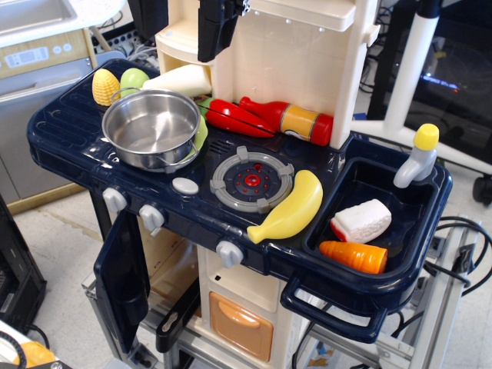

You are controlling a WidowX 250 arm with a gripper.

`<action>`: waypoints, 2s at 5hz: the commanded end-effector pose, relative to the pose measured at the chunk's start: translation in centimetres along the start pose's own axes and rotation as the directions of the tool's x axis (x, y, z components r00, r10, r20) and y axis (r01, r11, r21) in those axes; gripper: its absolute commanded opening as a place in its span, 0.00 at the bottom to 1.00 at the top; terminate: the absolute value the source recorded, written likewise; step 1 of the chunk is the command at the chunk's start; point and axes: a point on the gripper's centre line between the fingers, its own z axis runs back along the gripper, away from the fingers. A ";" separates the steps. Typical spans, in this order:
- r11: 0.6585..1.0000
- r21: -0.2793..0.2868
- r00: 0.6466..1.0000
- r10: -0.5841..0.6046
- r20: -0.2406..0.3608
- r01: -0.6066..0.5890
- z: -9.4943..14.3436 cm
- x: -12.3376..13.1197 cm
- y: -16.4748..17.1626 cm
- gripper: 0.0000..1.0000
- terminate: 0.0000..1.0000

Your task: Put banana in pot or pan

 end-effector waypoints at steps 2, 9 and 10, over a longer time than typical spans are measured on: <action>1.000 0.008 1.000 0.004 0.022 -0.004 1.0 1.3 -4.9 1.00 0.00; 0.998 0.038 0.988 -0.048 0.149 0.043 -13.3 1.5 -10.6 1.00 0.00; 0.997 0.076 0.988 0.002 0.154 -0.013 -14.9 1.3 -10.2 1.00 0.00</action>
